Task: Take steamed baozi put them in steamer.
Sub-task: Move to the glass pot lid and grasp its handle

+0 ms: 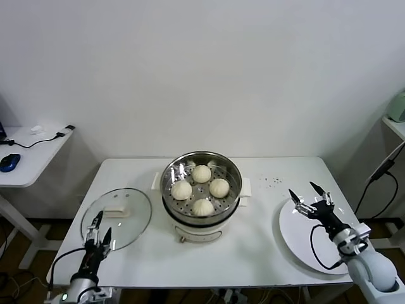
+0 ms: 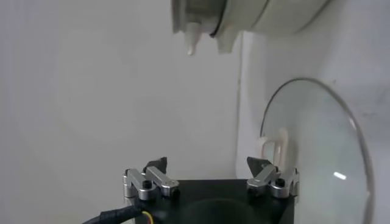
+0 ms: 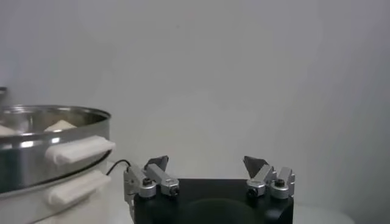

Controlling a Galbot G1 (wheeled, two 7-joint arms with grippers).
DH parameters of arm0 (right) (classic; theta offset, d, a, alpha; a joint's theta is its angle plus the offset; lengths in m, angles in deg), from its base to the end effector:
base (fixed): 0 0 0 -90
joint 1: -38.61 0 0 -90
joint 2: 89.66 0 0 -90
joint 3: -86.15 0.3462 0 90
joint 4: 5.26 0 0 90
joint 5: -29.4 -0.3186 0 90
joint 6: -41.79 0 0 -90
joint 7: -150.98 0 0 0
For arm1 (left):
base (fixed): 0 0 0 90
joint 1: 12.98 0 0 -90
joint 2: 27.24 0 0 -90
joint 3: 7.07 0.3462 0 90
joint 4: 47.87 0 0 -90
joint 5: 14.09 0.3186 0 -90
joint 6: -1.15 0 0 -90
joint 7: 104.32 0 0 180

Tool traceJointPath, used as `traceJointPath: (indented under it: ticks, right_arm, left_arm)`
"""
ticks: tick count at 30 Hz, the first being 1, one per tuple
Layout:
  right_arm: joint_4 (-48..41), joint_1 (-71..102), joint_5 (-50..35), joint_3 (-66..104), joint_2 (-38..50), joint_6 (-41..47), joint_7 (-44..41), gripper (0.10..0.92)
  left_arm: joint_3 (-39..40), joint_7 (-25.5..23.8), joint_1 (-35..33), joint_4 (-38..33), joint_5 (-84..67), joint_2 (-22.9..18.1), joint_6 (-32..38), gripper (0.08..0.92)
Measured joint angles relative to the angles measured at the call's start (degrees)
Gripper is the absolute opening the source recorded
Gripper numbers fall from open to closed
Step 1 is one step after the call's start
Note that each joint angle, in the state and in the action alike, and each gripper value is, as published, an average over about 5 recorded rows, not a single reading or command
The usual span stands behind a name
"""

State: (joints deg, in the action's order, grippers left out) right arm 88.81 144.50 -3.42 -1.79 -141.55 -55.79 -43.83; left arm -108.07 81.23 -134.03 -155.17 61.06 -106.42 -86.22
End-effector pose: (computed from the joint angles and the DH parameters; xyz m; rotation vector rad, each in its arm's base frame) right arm 0.2377 -0.2087 -0.3251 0.4413 -3.0301 0.1224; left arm 0.1340 0.1042 -0.3563 -0.0304 -2.1360 -2.1187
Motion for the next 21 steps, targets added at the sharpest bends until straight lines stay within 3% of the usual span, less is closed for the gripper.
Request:
traceJointPath:
  ticks: [21]
  right_arm:
    - [-0.5, 2.6, 3.8, 2.9, -3.2, -0.3, 0.7, 0.823]
  left_arm:
    - [2.4, 4.5, 18.9, 23.2, 10.1, 2.7, -0.2, 0.823]
